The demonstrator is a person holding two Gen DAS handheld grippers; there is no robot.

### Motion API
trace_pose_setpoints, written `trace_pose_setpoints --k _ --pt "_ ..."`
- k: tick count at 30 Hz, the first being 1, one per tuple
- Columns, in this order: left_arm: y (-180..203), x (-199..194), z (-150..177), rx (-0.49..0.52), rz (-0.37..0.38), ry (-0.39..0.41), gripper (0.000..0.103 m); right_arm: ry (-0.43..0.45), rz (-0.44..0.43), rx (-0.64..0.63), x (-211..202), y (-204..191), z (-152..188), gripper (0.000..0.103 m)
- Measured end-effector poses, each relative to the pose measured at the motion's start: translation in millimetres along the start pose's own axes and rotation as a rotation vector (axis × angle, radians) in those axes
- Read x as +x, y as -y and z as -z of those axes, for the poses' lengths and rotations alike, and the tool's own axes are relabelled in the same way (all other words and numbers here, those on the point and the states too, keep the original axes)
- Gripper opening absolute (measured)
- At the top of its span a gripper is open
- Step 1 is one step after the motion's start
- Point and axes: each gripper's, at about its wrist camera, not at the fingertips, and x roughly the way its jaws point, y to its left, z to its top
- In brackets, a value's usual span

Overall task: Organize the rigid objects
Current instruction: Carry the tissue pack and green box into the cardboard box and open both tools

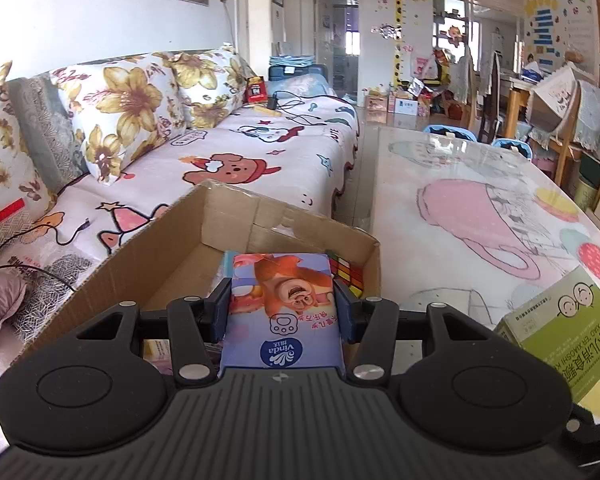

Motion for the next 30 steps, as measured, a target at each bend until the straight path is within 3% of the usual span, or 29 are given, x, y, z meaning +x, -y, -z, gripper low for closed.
trace_pose_setpoints --k 9,16,30 --pt "-38.9 14.0 -9.4 -0.156 -0.079 -0.006 0.062 0.058 -0.079 -0.064 28.4 -31.1 -29.0 0.087" --pt "-52.3 12.3 -17.5 -0.238 -0.085 -0.029 0.062 0.075 -0.12 -0.11 65.2 -44.3 -52.9 0.087" --pt "-55.5 29.9 -18.0 -0.19 -0.059 -0.119 0.063 0.036 -0.225 -0.132 148.5 -55.3 -100.5 0.088"
